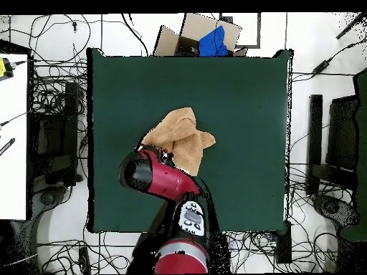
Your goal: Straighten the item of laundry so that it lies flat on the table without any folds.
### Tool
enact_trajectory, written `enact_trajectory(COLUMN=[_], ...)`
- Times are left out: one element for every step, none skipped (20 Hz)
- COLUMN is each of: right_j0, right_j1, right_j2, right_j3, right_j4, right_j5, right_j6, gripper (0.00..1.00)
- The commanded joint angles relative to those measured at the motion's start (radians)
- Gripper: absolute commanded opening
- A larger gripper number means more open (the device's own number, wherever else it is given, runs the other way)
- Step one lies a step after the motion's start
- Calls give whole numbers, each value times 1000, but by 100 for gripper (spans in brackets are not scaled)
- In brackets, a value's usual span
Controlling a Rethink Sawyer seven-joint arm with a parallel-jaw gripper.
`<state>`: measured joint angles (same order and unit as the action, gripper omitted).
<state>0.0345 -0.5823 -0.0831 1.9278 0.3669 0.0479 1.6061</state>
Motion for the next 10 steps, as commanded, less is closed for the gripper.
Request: enact_trajectory(right_j0=[106,121,147,169,189,220,238,266,275,284], right_j1=[10,5,3,-4,-14,-16,-22,-19,-18,-18], right_j2=[-20,-27,-49,-69,-77,-104,-114,-138,-137,-134], right_j3=[4,6,0,-6,0,-4,-1,-7,-5,1], right_j4=[193,211,239,255,272,289,304,321,336,353], right_j5=[107,112,139,169,183,199,206,218,211,204], right_j6=[426,428,445,456,473,489,510,535,548,568], gripper=[100,100,100,100,100,100,100,100,100,100])
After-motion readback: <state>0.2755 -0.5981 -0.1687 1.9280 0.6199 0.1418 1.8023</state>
